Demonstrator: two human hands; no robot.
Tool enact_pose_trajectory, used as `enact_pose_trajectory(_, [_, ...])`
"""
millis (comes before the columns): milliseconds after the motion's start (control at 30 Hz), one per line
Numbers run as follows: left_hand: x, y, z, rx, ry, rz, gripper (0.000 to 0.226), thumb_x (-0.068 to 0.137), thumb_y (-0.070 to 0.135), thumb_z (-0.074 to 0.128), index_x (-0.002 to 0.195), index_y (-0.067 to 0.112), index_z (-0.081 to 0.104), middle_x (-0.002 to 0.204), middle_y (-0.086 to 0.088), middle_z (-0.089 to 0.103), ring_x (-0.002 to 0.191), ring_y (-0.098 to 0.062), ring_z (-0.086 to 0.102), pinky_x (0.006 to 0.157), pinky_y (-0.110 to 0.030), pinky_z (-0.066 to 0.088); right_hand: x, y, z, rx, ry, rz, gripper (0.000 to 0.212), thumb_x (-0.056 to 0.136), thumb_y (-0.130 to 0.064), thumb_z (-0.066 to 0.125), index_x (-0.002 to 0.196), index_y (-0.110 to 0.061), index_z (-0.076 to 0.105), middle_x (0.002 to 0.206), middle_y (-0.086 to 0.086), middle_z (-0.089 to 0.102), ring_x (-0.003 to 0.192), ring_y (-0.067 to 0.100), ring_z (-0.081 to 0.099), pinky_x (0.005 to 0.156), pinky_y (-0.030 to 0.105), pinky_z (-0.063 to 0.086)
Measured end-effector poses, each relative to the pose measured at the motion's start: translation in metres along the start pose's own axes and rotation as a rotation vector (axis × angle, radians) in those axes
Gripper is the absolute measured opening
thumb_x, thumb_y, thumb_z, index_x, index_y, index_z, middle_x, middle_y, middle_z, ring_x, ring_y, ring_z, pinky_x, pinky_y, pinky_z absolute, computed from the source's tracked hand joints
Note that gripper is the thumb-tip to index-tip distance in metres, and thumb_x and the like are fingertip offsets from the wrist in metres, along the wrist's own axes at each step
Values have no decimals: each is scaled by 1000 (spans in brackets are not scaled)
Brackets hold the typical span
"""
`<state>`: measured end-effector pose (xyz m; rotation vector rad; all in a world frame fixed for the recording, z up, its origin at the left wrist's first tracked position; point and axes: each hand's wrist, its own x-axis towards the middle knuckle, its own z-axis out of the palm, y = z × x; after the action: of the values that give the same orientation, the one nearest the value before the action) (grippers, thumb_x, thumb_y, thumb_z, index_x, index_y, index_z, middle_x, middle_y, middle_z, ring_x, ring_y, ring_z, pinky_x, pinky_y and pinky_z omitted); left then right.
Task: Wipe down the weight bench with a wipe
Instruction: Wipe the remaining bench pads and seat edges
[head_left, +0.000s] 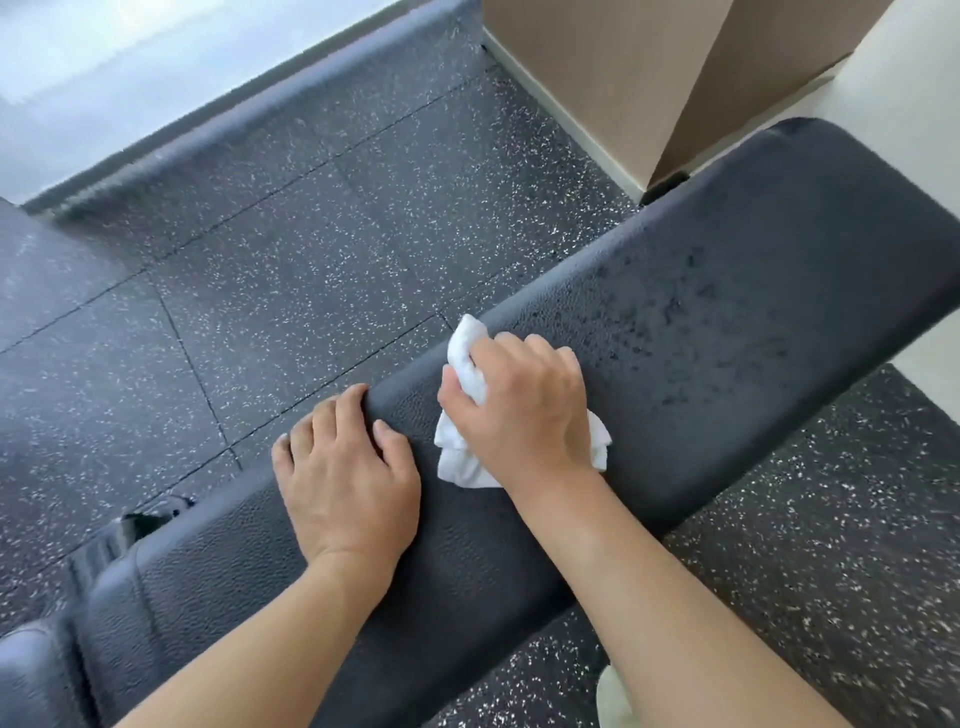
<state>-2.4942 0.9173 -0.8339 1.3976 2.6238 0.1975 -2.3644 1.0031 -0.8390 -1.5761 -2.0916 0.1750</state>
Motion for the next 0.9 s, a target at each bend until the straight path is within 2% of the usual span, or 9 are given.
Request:
enact_pose_trajectory(133, [0,0,2,10,-6,-1,59,96,40,25,145,21,51,140,-4,60,133,-31,49,120,-54,28,20,-16,10,-16,-25,25,25,89,-44,63,88,-19,66,74,0,61,73,27,55,67,39,34])
enact_pose_trajectory(267, [-1,0,2,7,-7,7,58,96,41,25,145,22,50,141,-4,60,133,-31,48,120,-54,28,-12,-8,-4,62,-6,-107,24,88,-42,68,91,-18,65,70,-1,54,68,25,50,61,40,40])
enact_pose_trajectory(433, [0,-1,0,10,-13,6,58,96,41,26,144,20,51,139,-5,60,132,-32,48,122,-53,26,-67,45,-35,89,0,-293,25,94,-40,65,86,-27,45,70,-5,40,67,20,39,61,38,34])
enact_pose_trajectory(600, [1,-2,3,9,0,14,54,96,38,31,141,19,53,137,-6,61,129,-33,50,119,-56,29,-56,65,-40,50,56,-195,36,93,-37,65,68,-23,43,65,-5,34,62,21,34,55,41,34])
enact_pose_trajectory(733, [1,-1,2,-2,-5,10,55,96,38,31,141,19,54,137,-7,62,128,-34,50,120,-56,28,-9,26,-11,5,29,-68,29,88,-38,68,71,-18,56,65,0,47,63,26,44,58,42,39])
enact_pose_trajectory(900, [2,-1,1,2,4,8,56,95,38,31,141,17,55,137,-8,62,128,-34,51,119,-55,28,46,-25,23,33,-55,-90,26,89,-40,66,81,-15,66,71,2,59,70,27,53,64,40,39])
